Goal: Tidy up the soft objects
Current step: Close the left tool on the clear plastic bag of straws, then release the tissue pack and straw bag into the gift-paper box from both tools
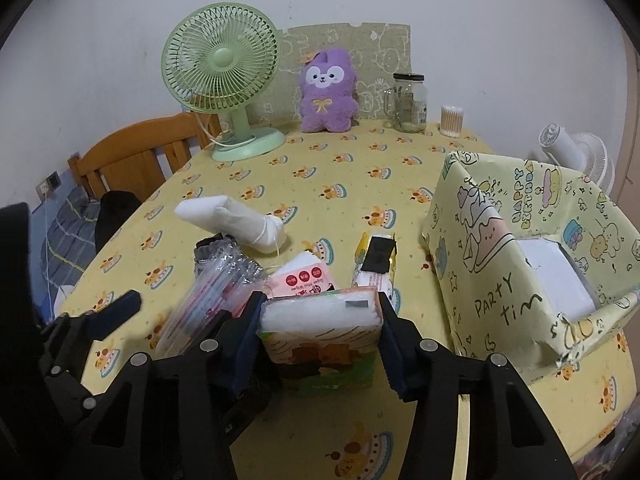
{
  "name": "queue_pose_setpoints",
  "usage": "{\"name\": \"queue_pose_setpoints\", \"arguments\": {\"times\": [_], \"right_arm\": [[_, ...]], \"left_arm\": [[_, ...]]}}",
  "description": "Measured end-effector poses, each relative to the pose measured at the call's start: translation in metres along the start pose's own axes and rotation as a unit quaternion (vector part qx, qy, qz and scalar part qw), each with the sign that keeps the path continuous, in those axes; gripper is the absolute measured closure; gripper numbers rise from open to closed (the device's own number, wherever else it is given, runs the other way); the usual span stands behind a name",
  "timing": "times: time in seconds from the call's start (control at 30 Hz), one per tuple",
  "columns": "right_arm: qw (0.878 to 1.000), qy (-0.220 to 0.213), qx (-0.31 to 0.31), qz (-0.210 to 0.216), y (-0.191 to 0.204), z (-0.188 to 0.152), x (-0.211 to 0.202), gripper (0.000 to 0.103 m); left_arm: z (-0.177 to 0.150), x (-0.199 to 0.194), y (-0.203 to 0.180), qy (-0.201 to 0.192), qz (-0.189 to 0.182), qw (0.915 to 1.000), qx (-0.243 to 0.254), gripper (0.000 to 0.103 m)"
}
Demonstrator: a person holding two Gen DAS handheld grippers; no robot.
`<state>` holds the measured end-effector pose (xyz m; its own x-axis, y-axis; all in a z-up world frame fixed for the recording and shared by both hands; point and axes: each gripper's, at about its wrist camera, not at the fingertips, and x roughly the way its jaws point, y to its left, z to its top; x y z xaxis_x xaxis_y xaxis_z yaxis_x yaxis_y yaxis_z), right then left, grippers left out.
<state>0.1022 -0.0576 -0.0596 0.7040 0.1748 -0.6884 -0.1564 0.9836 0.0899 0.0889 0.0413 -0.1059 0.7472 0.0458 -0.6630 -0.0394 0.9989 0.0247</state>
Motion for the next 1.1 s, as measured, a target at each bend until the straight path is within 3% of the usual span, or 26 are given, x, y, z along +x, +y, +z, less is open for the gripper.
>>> {"name": "queue_pose_setpoints", "arguments": {"times": [0.07,0.1,0.13,0.3,1.1], "right_arm": [[1.000,0.002,-0.001,-0.002,0.000,0.000,0.003,0.047],[1.000,0.002,-0.001,-0.002,0.000,0.000,0.003,0.047],[1.000,0.002,-0.001,-0.001,0.000,0.001,0.004,0.047],[1.000,0.003,-0.003,0.000,0.002,0.001,0.005,0.047],[0.999,-0.037,0.013,0.009,0.001,0.018,-0.031,0.047]], "left_arm": [[0.001,0.002,0.001,0.001,-0.003,1.0000,-0.003,0.037],[0.001,0.003,0.001,0.002,-0.005,1.0000,-0.004,0.050],[0.001,0.004,0.002,0.005,-0.006,1.0000,-0.005,0.057],[0.001,0.002,-0.005,0.002,-0.020,0.9998,0.010,0.077],[0.024,-0.040,-0.009,-0.041,-0.025,0.9989,0.005,0.082]]}}
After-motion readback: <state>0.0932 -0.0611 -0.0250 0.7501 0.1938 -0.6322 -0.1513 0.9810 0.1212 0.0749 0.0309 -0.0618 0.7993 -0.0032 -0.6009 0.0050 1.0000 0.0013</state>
